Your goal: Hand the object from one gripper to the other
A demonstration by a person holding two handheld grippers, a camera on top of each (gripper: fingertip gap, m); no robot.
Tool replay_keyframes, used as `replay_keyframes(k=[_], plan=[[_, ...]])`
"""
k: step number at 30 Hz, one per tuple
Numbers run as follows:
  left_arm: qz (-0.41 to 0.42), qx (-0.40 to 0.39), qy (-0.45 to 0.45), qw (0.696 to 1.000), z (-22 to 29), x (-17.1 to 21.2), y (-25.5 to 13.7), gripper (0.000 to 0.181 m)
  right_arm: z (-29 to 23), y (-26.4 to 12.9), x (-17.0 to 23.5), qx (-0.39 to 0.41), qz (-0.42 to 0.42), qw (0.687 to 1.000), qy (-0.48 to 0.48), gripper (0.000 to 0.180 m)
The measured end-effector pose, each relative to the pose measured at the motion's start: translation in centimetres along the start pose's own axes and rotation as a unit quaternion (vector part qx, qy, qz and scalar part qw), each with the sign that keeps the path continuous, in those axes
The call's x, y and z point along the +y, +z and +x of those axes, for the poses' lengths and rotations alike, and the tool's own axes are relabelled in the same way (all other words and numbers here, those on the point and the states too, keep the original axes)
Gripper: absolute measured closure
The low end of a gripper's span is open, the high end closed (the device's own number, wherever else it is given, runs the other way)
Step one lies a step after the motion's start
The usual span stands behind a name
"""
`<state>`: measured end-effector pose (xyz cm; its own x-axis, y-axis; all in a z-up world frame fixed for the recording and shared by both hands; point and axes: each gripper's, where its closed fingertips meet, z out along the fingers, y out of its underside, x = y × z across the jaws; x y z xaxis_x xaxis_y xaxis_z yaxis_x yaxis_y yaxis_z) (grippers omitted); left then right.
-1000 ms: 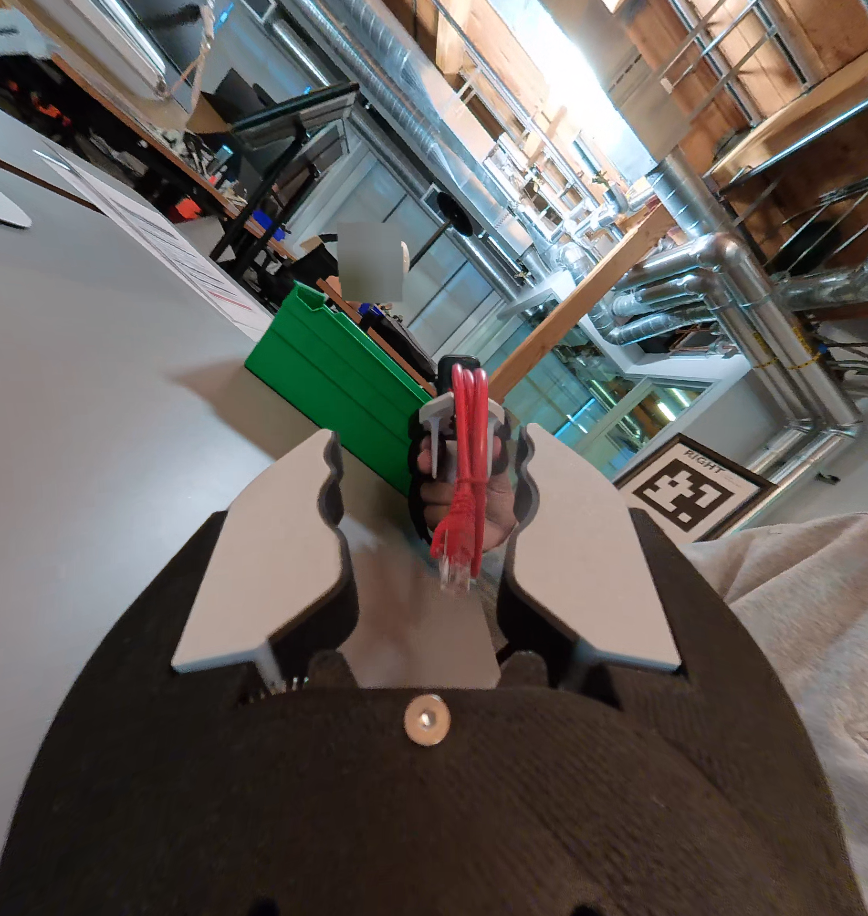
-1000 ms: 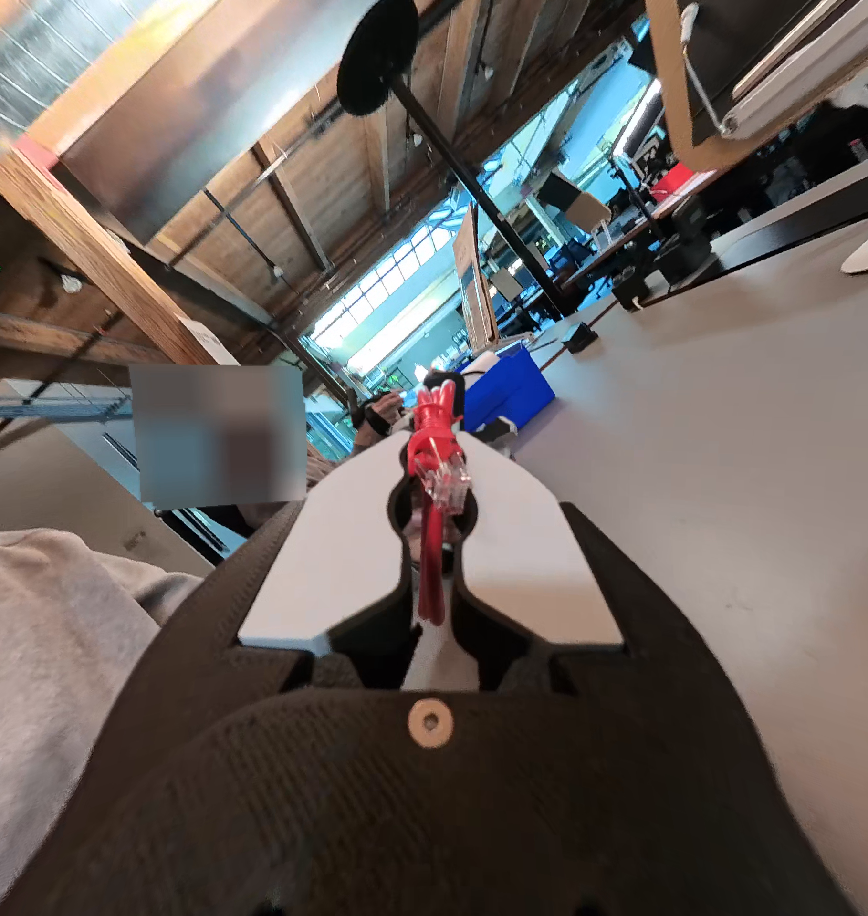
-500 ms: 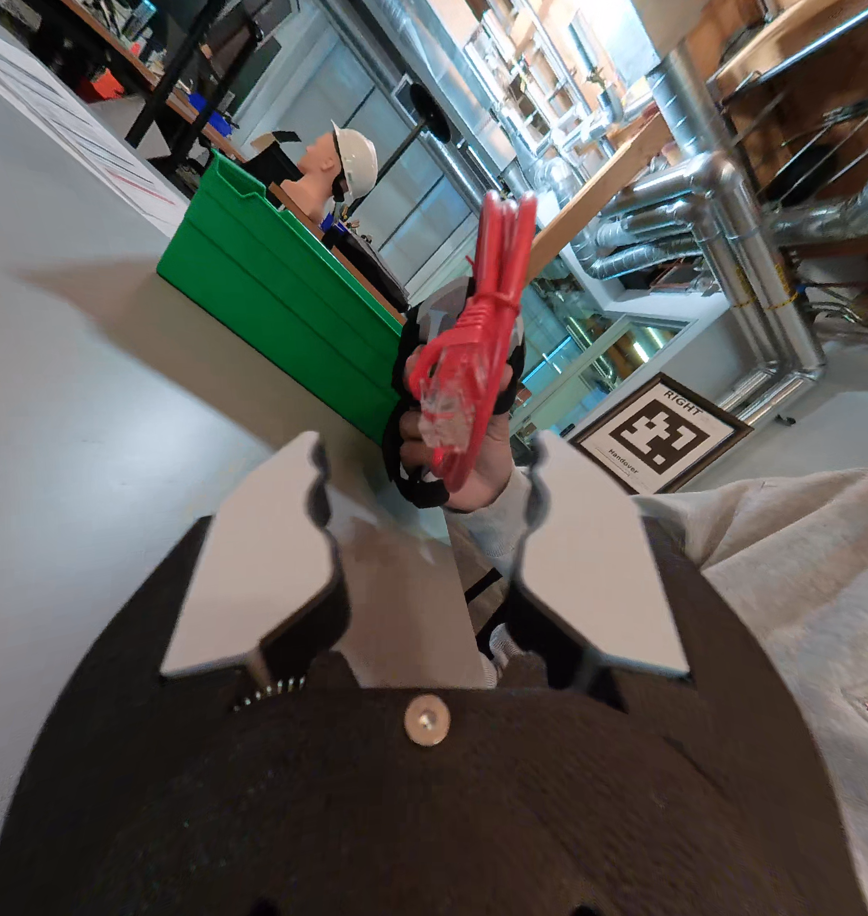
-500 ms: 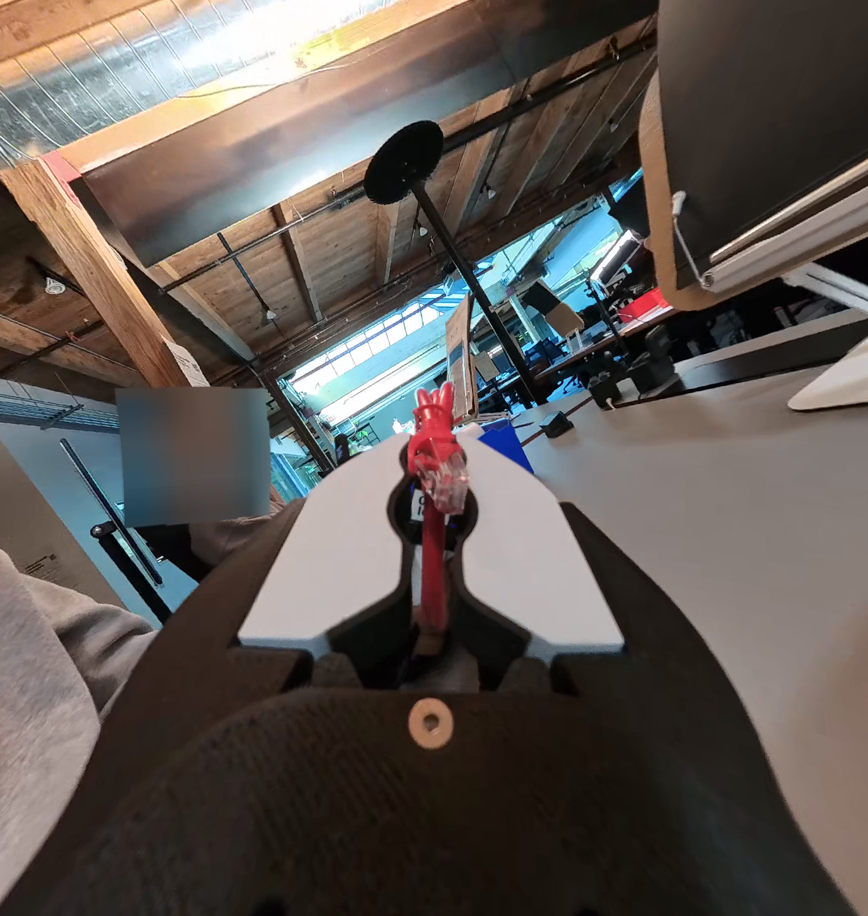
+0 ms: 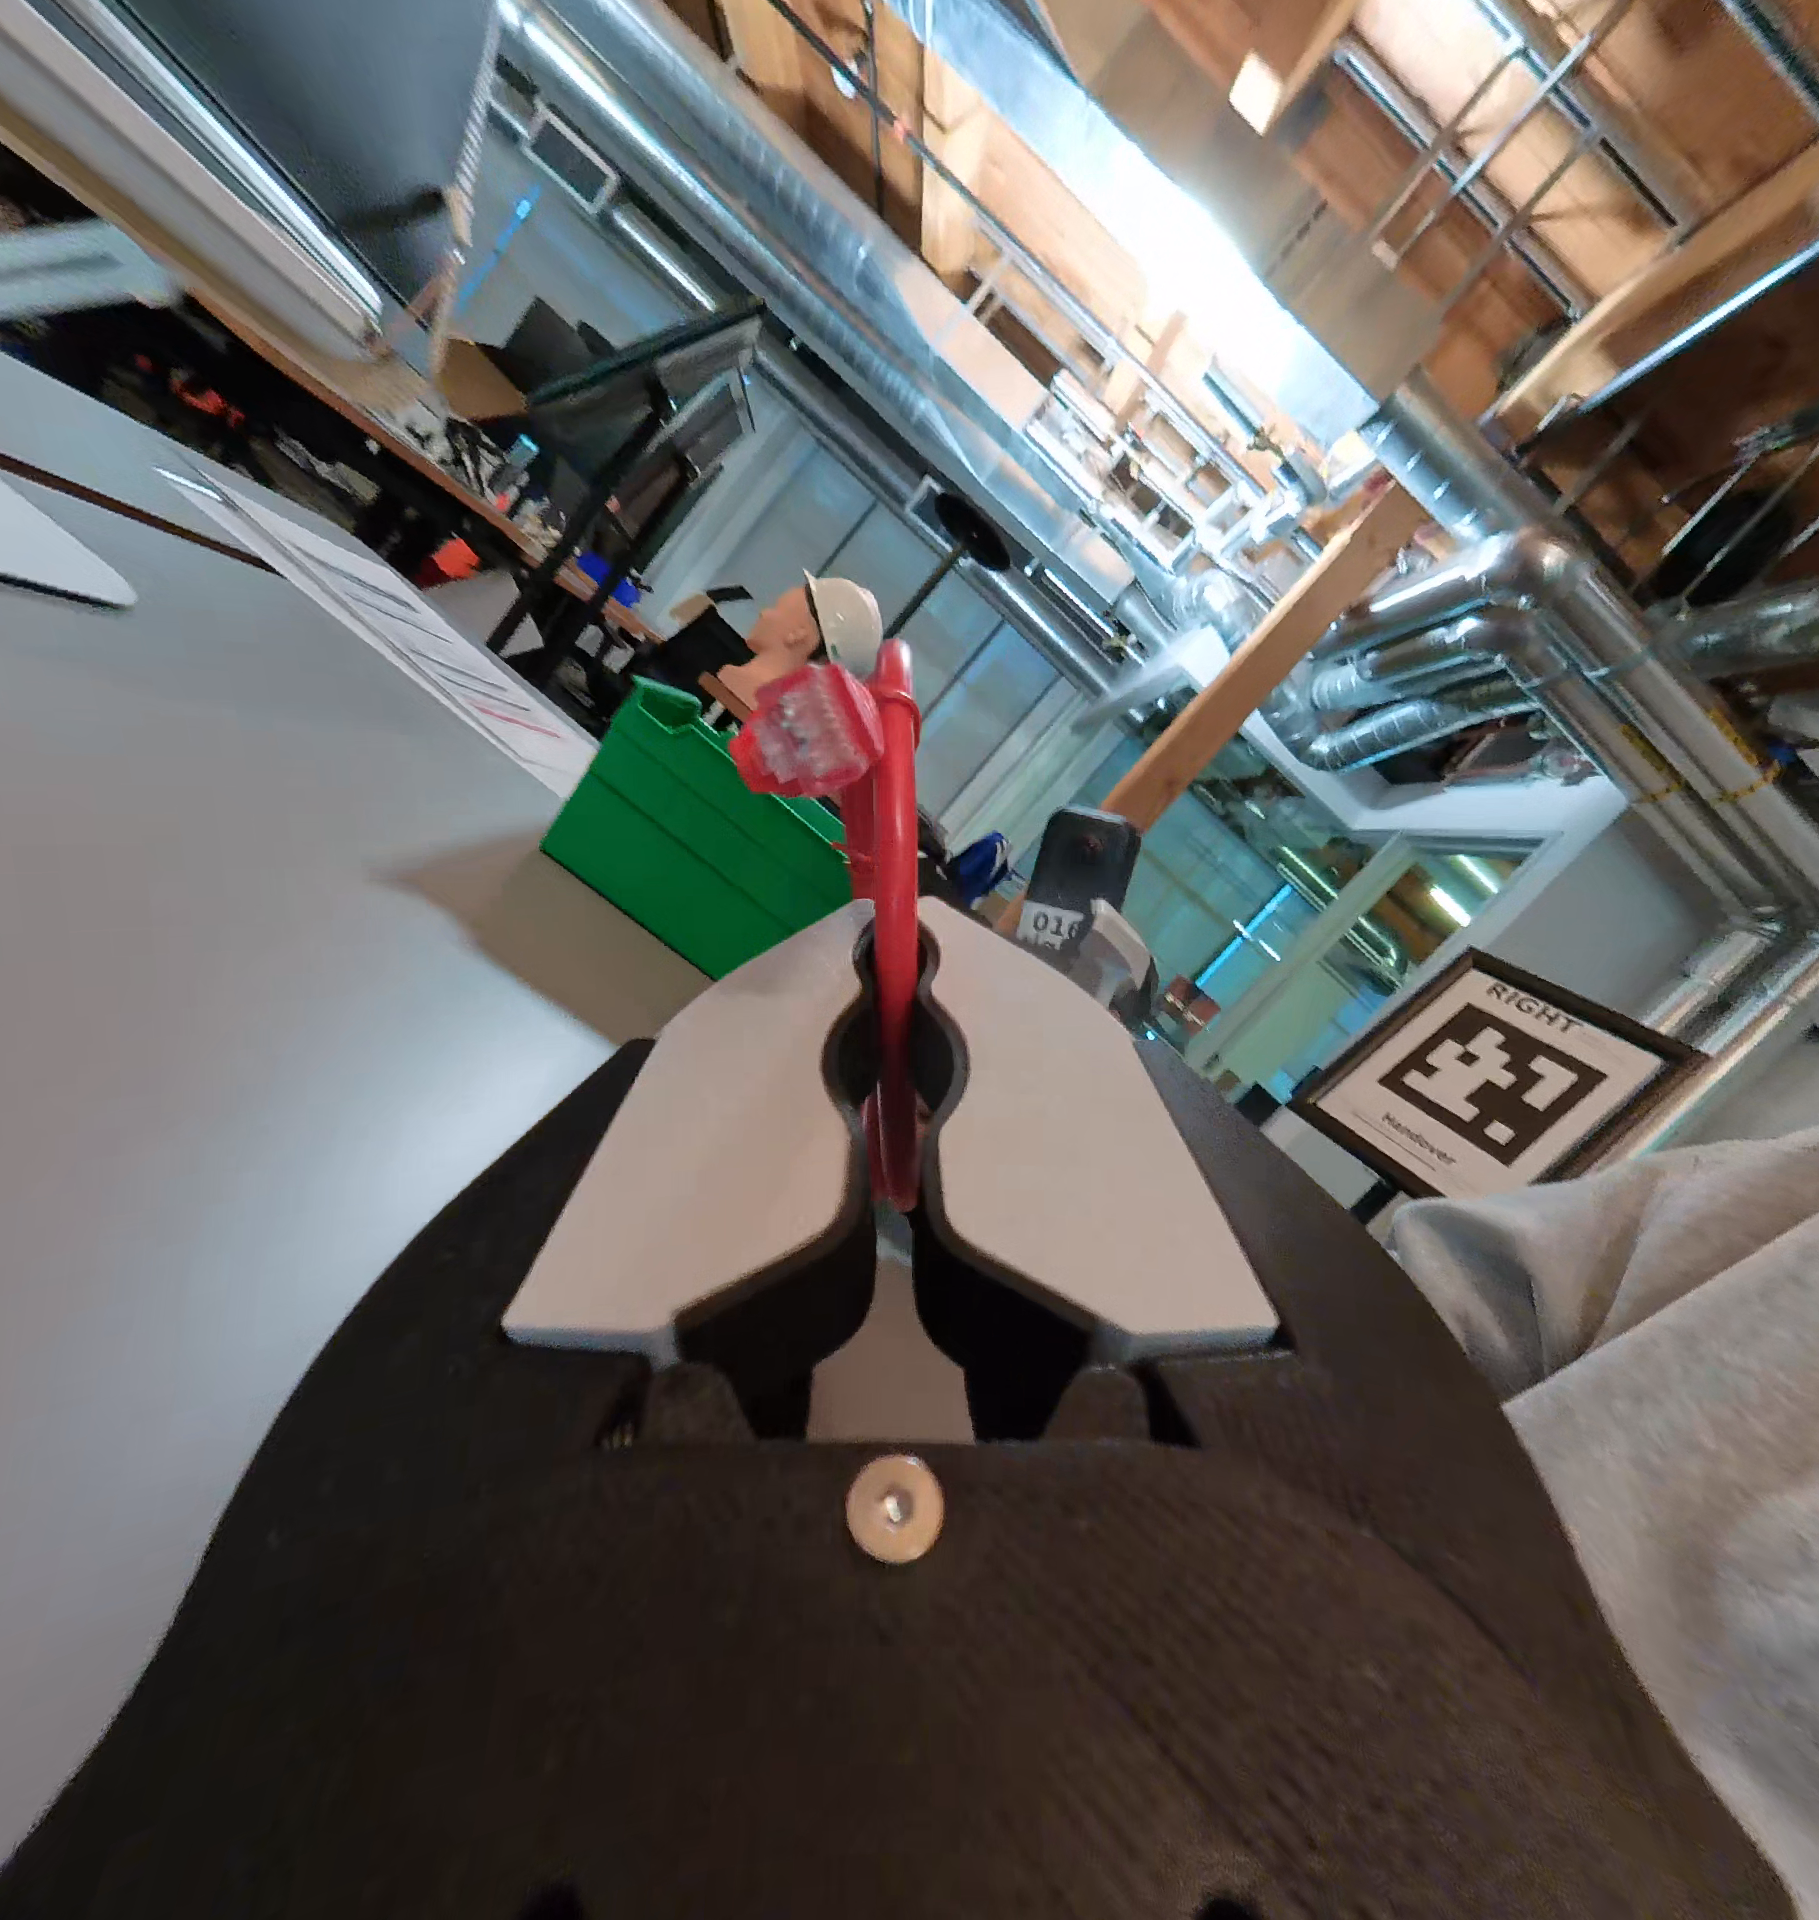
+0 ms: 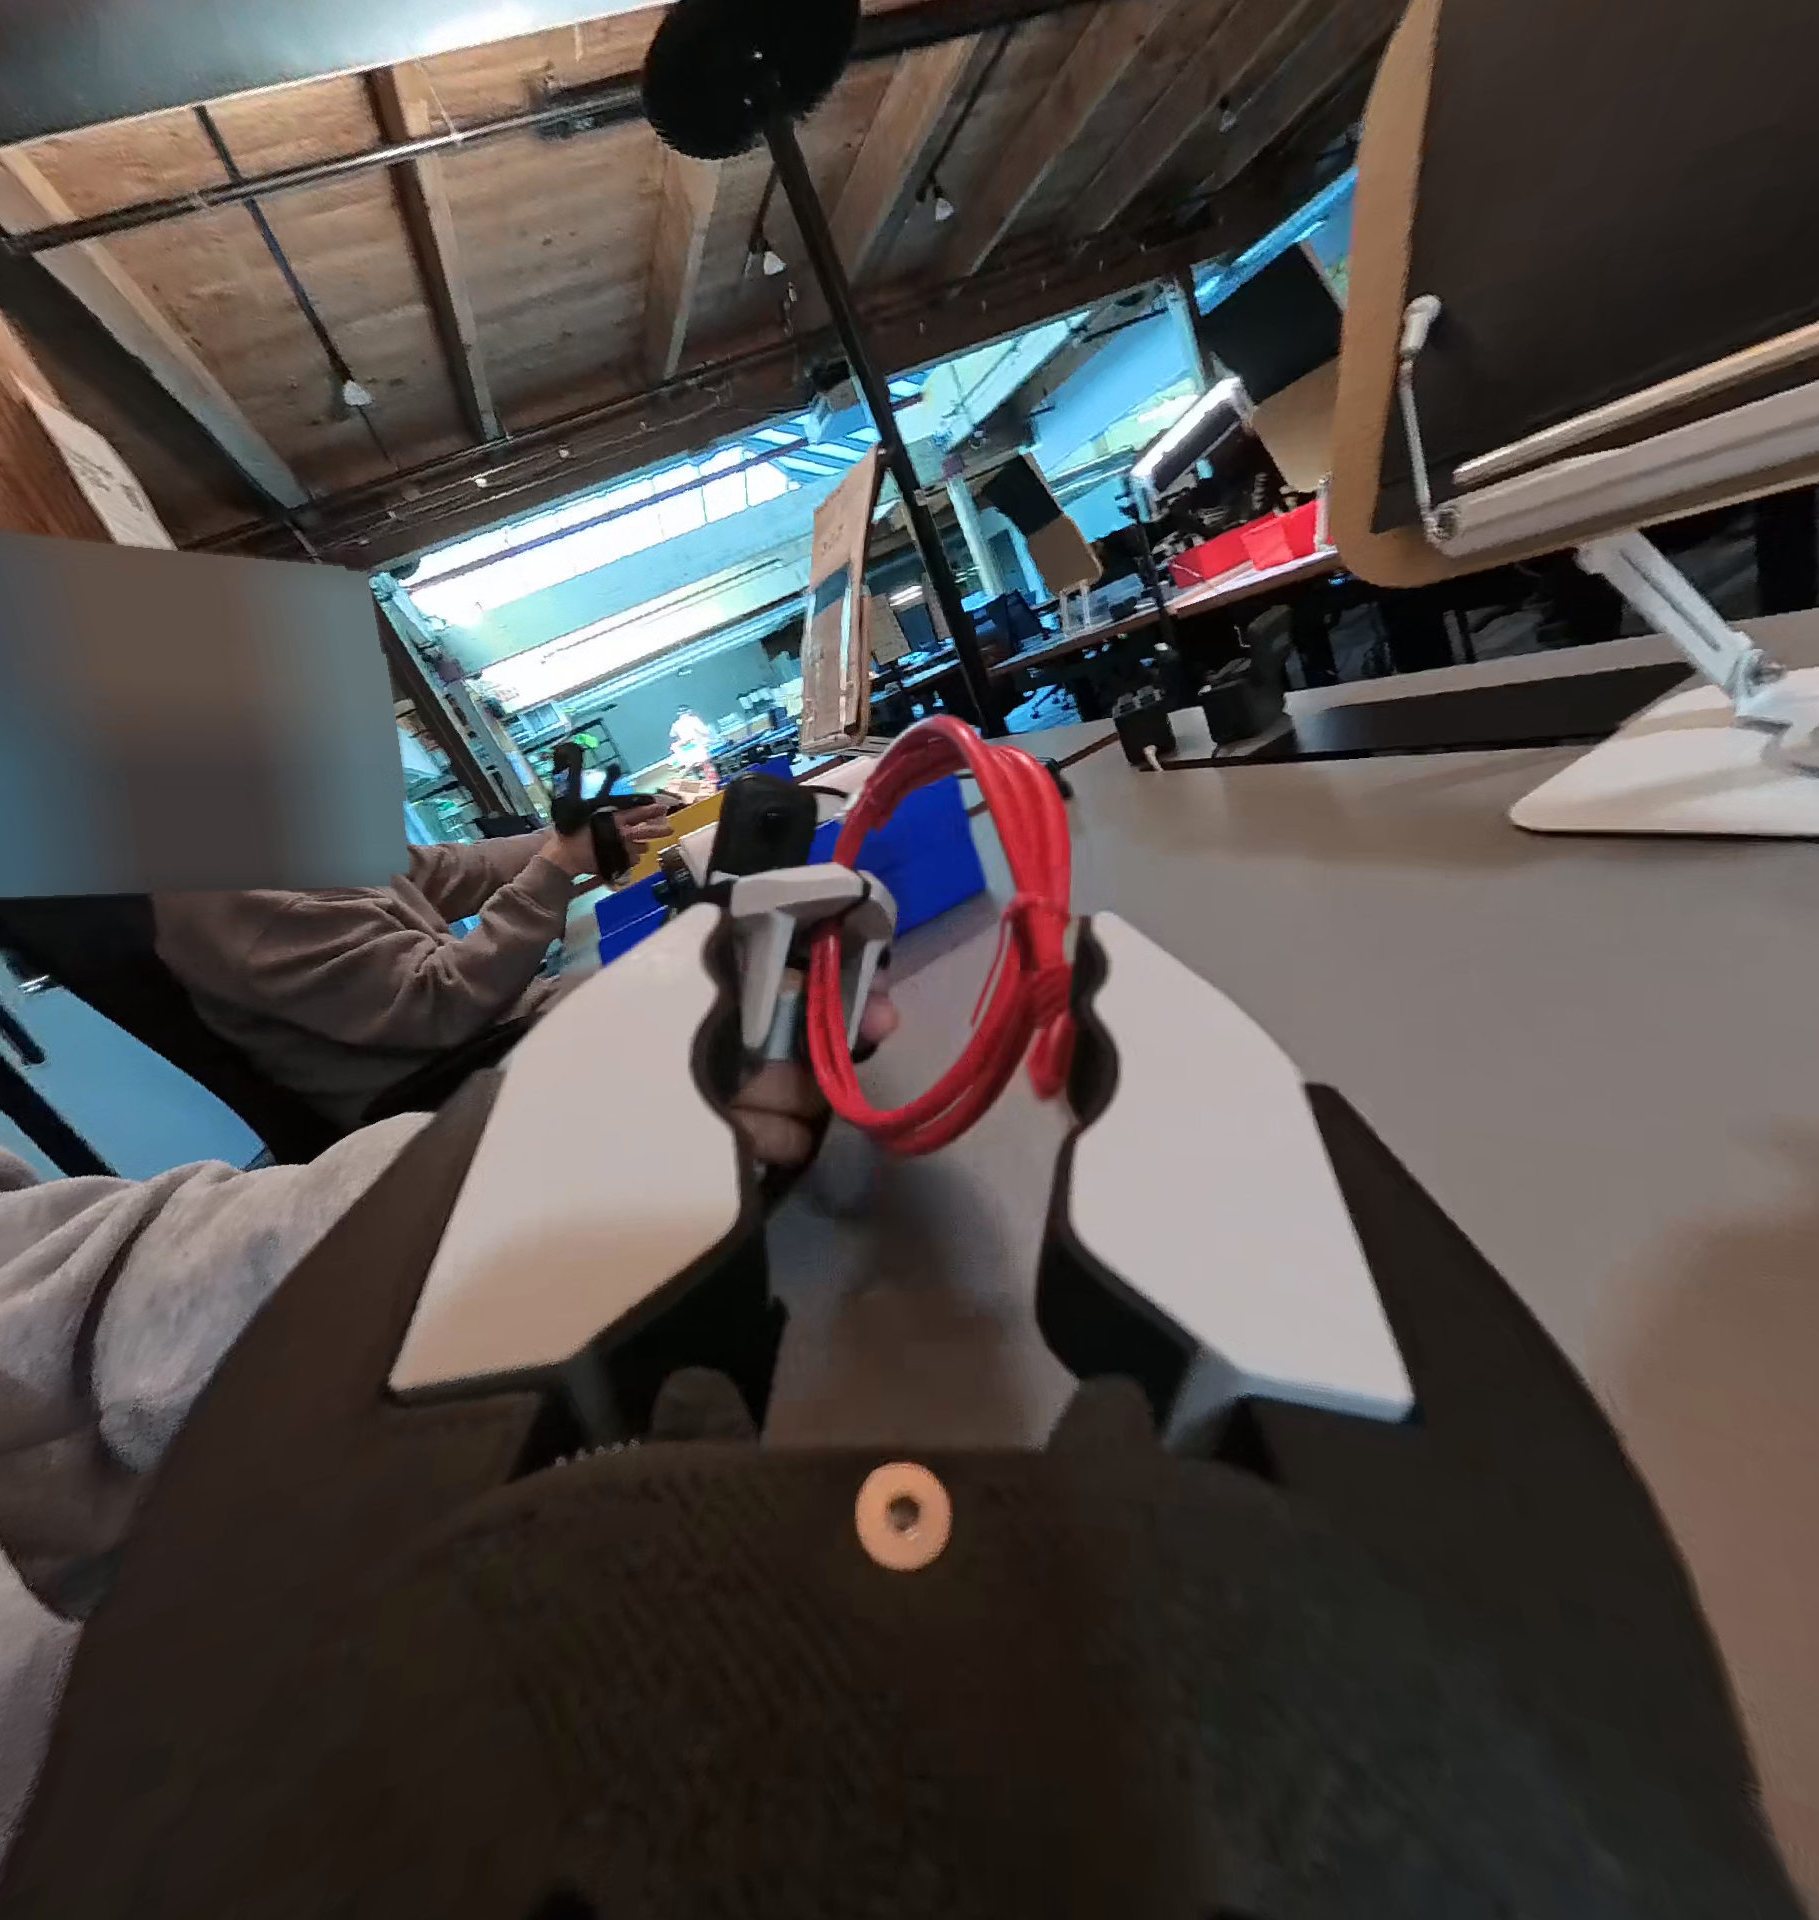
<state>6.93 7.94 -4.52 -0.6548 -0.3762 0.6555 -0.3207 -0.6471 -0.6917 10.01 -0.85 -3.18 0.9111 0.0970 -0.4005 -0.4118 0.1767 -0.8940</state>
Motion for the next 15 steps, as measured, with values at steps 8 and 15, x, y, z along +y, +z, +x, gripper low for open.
replay_keyframes(k=[8, 15], plan=[[0.036, 0.02, -0.048, 0.998, -0.5, -2.4, -1.9, 0.181, 0.9, -0.2, 0.4, 0.048, -0.039, 0.993, -0.098, 0.11], [-0.146, 0.08, -0.013, 0.986, 1.9, 2.0, -1.0, 0.181, -0.7, -0.3, 1.5, -0.017, -0.089, 0.994, -0.068, 0.133]])
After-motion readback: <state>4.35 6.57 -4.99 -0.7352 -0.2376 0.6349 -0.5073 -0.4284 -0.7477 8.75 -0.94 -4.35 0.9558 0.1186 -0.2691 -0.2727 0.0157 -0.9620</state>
